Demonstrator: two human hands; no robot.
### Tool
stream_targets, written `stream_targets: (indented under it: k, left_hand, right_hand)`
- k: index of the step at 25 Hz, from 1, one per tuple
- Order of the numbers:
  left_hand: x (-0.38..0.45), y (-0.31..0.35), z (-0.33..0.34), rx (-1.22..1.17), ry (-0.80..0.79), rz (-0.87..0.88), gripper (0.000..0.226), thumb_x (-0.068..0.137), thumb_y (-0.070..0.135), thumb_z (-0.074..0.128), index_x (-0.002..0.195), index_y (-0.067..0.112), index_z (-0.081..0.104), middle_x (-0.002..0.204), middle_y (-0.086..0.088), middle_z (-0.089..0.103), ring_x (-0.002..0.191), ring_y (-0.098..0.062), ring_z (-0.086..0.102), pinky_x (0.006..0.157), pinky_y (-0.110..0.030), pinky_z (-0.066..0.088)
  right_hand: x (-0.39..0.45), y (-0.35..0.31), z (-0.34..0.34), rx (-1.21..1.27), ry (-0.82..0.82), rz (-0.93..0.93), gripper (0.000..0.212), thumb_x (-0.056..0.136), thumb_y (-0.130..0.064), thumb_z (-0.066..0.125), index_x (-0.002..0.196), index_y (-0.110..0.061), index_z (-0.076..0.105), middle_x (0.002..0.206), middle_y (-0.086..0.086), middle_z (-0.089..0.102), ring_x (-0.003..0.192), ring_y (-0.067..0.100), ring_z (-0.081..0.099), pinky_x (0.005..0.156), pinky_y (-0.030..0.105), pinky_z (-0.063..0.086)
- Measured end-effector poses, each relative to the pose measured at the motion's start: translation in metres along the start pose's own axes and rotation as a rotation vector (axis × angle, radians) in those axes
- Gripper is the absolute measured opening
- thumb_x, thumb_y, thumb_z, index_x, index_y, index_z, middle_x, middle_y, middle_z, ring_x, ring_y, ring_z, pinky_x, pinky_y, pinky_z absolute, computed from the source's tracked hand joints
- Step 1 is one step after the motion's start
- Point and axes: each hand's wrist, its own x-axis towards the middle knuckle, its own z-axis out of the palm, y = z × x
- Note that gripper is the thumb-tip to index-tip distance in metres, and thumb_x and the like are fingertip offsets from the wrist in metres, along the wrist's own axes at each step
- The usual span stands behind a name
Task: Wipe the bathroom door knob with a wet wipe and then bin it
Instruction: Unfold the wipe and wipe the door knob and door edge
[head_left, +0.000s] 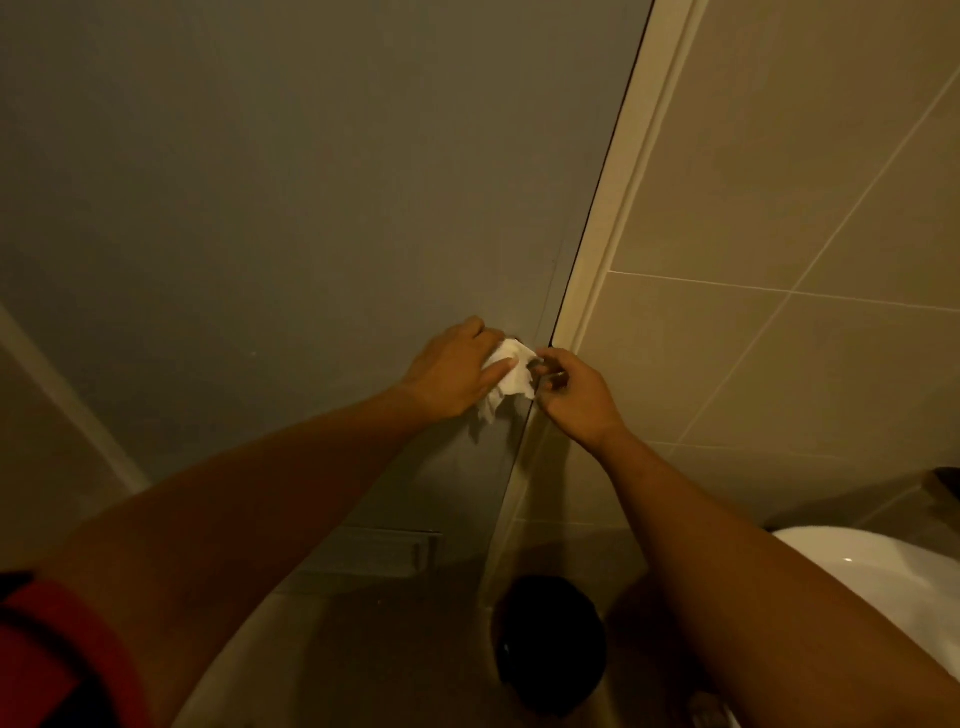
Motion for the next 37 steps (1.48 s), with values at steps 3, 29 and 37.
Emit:
stream_targets:
  k: [3, 29, 37]
  left_hand:
    - [-0.003, 0.017, 0.019, -0.063, -0.025, -0.087, 0.054, 0.092, 0.052, 0.048, 0.136, 0.022, 0.049, 0.128, -0.006, 0.051, 0.11, -0.023, 0.057, 0.094, -0.038, 0.052]
    - [0.0, 0.046, 0.054, -0.233, 0.06, -0.335, 0.033, 0.09, 0.025, 0.058, 0.12, 0.031, 0.047, 0.123, -0.006, 0.053, 0.106, -0.023, 0.057, 0.087, -0.038, 0.055]
    - [0.001, 0.065, 0.054, -1.346, 0.304, -0.789, 0.034, 0.084, 0.008, 0.067, 0.112, 0.025, 0.057, 0.104, -0.007, 0.062, 0.073, -0.018, 0.064, 0.073, -0.047, 0.06]
  right_hand:
    - [0.005, -0.003, -0.02, -0.333, 0.145, -0.134, 0.043, 0.085, -0.008, 0.063, 0.127, -0.012, 0.059, 0.126, 0.008, 0.06, 0.12, 0.025, 0.053, 0.102, 0.037, 0.048]
    - [0.079, -0.032, -0.083, -1.156, 0.231, -0.823, 0.071, 0.093, -0.008, 0.045, 0.155, -0.023, 0.014, 0.165, 0.008, 0.009, 0.151, 0.026, 0.003, 0.118, 0.039, -0.015]
    - [0.081, -0.032, -0.082, -1.177, 0.215, -0.803, 0.081, 0.088, -0.001, 0.052, 0.155, -0.024, 0.013, 0.165, 0.007, 0.008, 0.151, 0.025, 0.002, 0.118, 0.04, -0.014]
